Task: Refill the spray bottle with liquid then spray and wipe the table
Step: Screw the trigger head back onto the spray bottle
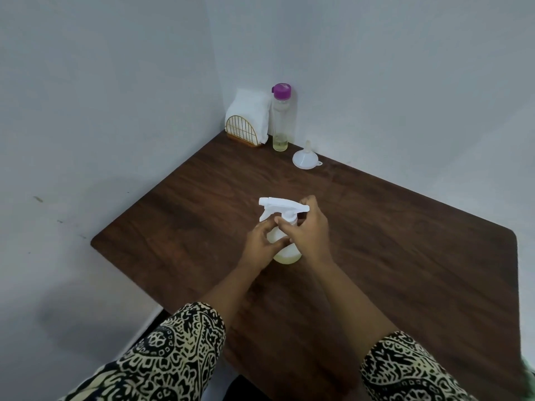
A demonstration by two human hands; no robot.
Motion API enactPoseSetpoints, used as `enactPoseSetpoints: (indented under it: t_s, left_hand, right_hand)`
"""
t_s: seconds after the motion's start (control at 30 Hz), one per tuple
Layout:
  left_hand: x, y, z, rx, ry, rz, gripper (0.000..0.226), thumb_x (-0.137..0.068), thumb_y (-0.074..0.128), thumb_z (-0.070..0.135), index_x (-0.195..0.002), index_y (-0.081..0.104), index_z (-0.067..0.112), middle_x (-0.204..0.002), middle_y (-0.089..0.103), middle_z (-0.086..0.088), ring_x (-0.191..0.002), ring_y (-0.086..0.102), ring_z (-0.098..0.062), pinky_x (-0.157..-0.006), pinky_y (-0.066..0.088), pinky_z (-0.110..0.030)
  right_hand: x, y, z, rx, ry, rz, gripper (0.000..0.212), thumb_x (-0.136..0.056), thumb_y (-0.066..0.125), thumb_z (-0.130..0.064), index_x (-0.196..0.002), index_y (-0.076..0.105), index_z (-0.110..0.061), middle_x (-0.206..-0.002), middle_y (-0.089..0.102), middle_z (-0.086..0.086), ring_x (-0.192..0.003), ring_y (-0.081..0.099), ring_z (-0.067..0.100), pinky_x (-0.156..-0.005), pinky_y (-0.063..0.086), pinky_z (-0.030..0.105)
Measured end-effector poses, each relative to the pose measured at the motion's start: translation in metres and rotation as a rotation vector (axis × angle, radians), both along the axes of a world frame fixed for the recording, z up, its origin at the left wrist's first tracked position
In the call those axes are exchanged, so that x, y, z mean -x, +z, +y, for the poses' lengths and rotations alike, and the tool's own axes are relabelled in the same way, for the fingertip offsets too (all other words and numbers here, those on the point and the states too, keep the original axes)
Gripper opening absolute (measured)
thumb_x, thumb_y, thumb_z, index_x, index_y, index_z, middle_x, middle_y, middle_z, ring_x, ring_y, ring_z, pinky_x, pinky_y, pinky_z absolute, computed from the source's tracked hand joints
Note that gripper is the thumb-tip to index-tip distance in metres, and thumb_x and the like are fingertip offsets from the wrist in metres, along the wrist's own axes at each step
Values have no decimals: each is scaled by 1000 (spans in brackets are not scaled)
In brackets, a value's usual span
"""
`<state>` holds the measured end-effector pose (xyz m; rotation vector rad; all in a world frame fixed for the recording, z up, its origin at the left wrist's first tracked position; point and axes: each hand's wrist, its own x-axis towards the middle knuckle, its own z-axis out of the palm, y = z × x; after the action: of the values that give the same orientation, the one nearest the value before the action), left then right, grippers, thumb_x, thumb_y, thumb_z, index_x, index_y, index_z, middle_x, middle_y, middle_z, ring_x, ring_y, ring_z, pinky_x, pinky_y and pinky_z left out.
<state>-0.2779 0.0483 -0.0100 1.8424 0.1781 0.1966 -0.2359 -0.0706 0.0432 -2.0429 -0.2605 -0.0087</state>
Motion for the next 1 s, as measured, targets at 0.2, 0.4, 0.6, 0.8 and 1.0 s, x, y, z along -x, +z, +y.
enactPoseSetpoints:
  t_s: [0.2,0.4,0.6,0.8,1.0]
  left_hand:
    - [-1,-3,2,0,7,15,39,-71,74,45,-107,68,32,-108,71,6,-105,65,-15,-90,51,-50]
    - [-2,-3,3,-12,-20,36,43,-71,77,48,-110,67,33,-110,70,11,-107,63,-12,-92,52,-46]
    - [-1,-4,3,-10,0,7,41,-71,74,45,-109,67,32,-113,69,10,-110,62,-11,-93,50,-47]
    - [1,4,3,12,-40,-26,37,-73,69,36,-109,67,28,-109,70,10,-107,63,-8,-92,51,-43]
    - [0,-2,6,16,-47,51,45,-72,76,46,-114,66,32,-113,68,10,-108,62,-10,-92,52,-44]
  right_hand:
    - [1,-5,-6,-186,170,143,38,-73,81,-28,-103,58,-25,-104,63,-5,-98,63,9,-83,54,31]
    - [-1,-1,-29,-300,299,287,29,-85,70,-16,-114,66,-13,-106,72,-2,-99,68,10,-85,54,29]
    - [8,-3,-1,-112,-6,107,41,-70,83,-32,-89,50,-16,-89,70,0,-83,68,14,-70,57,33]
    - [10,-9,-3,-189,30,202,66,-63,87,-31,-114,46,-30,-112,64,-5,-103,63,12,-88,53,33]
    - [0,4,-29,-463,359,375,32,-87,63,-3,-117,63,-13,-106,72,-9,-103,66,11,-86,52,30]
